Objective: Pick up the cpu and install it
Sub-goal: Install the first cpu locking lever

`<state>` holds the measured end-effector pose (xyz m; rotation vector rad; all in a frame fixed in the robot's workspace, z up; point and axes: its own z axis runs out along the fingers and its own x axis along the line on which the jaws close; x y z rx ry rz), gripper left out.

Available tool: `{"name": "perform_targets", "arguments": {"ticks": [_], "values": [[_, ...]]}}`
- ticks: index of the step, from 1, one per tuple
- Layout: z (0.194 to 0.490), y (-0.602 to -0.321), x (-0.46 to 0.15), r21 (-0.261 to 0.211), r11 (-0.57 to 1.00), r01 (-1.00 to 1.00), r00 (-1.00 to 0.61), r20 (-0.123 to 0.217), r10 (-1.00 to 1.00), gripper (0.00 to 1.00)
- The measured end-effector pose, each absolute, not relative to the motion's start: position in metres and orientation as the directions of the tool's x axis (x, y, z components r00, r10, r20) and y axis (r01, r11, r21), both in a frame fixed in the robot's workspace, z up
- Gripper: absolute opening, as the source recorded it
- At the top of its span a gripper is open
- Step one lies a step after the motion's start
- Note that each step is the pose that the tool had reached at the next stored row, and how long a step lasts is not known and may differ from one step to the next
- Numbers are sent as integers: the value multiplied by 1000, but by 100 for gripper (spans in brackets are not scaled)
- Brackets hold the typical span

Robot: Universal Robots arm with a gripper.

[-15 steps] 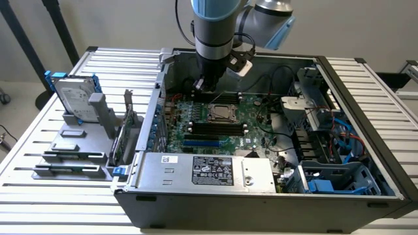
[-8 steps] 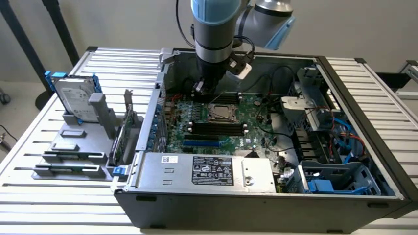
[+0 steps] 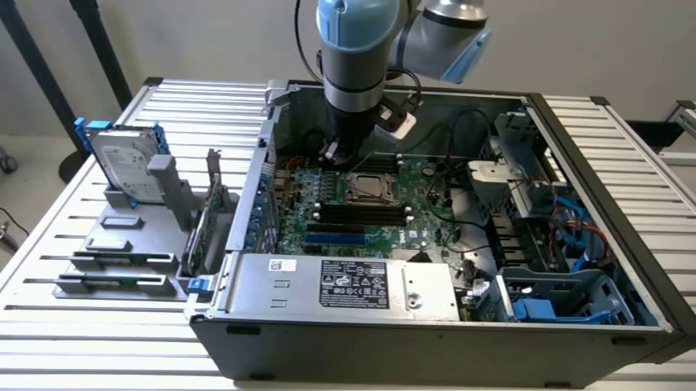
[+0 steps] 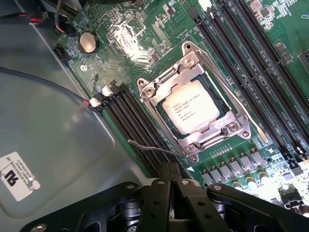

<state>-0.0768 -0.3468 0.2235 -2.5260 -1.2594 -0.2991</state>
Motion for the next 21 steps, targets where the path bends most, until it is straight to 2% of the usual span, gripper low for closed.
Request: {"name": "perform_targets", "arguments": {"ticks": [21], "values": [[208, -340, -81, -154, -573, 805, 590, 307, 747, 11]]}}
